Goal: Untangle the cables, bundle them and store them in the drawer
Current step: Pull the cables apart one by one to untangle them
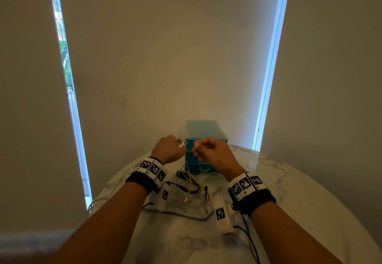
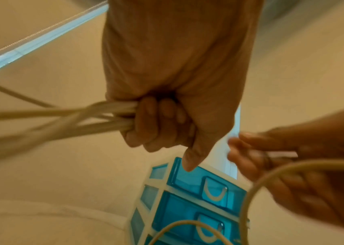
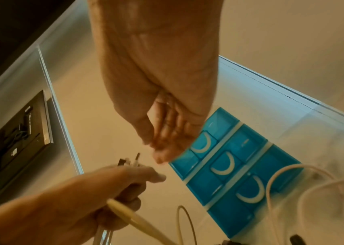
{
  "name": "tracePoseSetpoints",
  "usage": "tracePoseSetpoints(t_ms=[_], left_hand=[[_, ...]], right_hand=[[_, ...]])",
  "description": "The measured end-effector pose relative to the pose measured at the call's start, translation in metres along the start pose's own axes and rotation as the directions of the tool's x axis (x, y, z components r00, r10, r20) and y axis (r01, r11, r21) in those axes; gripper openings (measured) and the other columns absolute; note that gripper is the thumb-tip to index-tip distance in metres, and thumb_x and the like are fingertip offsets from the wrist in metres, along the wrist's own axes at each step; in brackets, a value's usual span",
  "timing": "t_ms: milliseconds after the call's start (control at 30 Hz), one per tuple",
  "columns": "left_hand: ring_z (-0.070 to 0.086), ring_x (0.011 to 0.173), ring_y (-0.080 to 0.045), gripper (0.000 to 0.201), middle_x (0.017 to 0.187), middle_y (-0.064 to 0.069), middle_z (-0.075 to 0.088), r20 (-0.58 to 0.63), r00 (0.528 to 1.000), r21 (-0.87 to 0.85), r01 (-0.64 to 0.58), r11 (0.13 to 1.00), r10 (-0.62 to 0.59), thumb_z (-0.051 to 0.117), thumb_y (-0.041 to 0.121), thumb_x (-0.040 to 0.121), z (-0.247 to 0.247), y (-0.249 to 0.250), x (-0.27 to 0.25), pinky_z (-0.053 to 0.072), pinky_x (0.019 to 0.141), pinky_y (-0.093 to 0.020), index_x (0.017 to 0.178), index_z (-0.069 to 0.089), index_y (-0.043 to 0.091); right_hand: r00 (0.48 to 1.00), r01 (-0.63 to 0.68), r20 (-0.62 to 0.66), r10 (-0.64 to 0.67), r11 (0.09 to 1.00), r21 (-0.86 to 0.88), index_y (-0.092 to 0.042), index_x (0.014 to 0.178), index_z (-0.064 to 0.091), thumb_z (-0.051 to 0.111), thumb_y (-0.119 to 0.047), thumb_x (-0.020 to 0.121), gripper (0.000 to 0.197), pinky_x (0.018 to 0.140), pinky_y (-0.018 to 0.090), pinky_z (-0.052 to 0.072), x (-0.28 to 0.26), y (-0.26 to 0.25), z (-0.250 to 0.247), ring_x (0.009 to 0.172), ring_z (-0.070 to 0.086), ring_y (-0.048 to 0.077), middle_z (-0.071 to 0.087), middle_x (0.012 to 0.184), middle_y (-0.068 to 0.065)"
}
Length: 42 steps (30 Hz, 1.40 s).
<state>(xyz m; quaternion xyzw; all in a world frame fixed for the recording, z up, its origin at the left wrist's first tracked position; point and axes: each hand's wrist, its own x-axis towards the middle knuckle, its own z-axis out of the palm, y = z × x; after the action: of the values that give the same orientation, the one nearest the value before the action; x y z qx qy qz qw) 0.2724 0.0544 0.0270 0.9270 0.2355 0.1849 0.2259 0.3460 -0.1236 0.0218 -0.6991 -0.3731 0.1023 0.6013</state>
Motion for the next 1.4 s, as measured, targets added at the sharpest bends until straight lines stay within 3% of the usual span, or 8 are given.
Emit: tracePoseSetpoints(t_ms=[167,233,300,400,867,1167,1300,1400], left_hand=[[0.066,0.078,-0.024,0.024,0.081,-0.006,0.071,-0.143,0.981,-0.318,0.077,0.945,-0.128,0.075,0.033,0.089,-0.009,-0.013,0.001,0.047,0.063,-0.03,0.079,0.068,0.013],[0.059,0.066,-0.02,0.028,0.071,-0.002,0.065,-0.11,0.983,-0.412,0.088,0.907,-0.145,0.079,0.034,0.088,-0.005,-0.011,-0.004,0.044,0.059,-0.029,0.073,0.064,0.015],[0.049,0.053,-0.016,0.041,0.06,0.001,0.055,-0.012,0.994,-0.437,0.092,0.895,-0.108,0.08,0.044,0.09,0.003,-0.004,-0.009,0.039,0.051,-0.026,0.069,0.057,0.017],[0.037,0.041,-0.012,0.057,0.049,0.004,0.043,0.1,0.995,-0.414,0.069,0.908,-0.029,0.068,0.065,0.094,0.008,0.001,-0.021,0.032,0.042,-0.022,0.069,0.059,0.014],[0.04,0.042,-0.005,0.039,0.041,0.016,0.047,0.047,0.986,-0.744,0.14,0.654,-0.158,0.078,0.048,0.094,0.076,0.024,-0.039,0.03,0.042,-0.021,0.099,0.082,0.01],[0.031,0.044,-0.014,0.044,0.047,0.005,0.038,0.018,0.984,-0.841,0.112,0.529,-0.178,0.076,0.059,0.091,0.096,0.014,-0.044,0.026,0.044,-0.026,0.102,0.086,0.018],[0.03,0.048,-0.013,0.041,0.055,0.002,0.037,0.03,0.994,-0.838,0.082,0.539,-0.105,0.075,0.065,0.089,0.095,0.018,-0.05,0.025,0.045,-0.028,0.096,0.087,0.026],[0.029,0.05,-0.013,0.05,0.057,0.002,0.038,0.074,0.996,-0.863,0.09,0.497,-0.051,0.078,0.062,0.087,0.093,0.021,-0.056,0.023,0.047,-0.028,0.102,0.085,0.014]], right_hand=[[0.819,0.004,0.423,0.388,0.733,-0.68,-0.024,0.096,0.08,0.064,-0.078,0.087,0.057,0.083,0.032,0.058,-0.017,0.0,-0.003,0.091,0.07,0.014,0.078,0.096,-0.004],[0.911,0.0,0.346,0.224,0.839,-0.543,-0.024,0.095,0.079,0.066,-0.055,0.099,0.034,0.085,0.035,0.06,-0.015,0.009,-0.007,0.087,0.069,0.014,0.076,0.092,-0.002],[0.991,-0.058,-0.132,0.033,0.979,-0.194,-0.019,0.1,0.072,0.059,-0.039,0.107,0.025,0.073,0.038,0.063,-0.015,0.021,-0.029,0.08,0.069,0.019,0.074,0.088,0.003],[0.868,0.095,-0.495,0.044,0.963,0.253,-0.015,0.112,0.067,0.05,-0.023,0.113,0.019,0.055,0.029,0.055,-0.02,0.031,-0.06,0.068,0.064,0.019,0.071,0.08,0.006],[0.958,-0.025,-0.22,0.186,0.814,0.581,-0.019,0.126,0.073,0.055,-0.035,0.11,0.029,0.066,0.032,0.048,-0.066,0.059,-0.061,0.078,0.065,0.02,0.072,0.092,0.011],[0.738,-0.049,-0.612,0.284,0.927,0.371,-0.012,0.117,0.062,0.06,-0.002,0.098,0.022,0.06,0.032,0.055,-0.064,0.081,-0.065,0.082,0.07,0.023,0.069,0.106,0.01],[0.955,-0.098,-0.259,0.142,0.98,0.174,-0.01,0.096,0.076,0.067,-0.007,0.098,0.009,0.056,0.032,0.053,-0.073,0.06,-0.051,0.067,0.065,0.022,0.072,0.079,0.007],[0.975,-0.215,-0.042,0.219,0.974,0.073,-0.015,0.114,0.073,0.08,-0.017,0.093,0.022,0.057,0.033,0.057,-0.078,0.065,-0.033,0.067,0.07,0.022,0.076,0.086,0.007]])
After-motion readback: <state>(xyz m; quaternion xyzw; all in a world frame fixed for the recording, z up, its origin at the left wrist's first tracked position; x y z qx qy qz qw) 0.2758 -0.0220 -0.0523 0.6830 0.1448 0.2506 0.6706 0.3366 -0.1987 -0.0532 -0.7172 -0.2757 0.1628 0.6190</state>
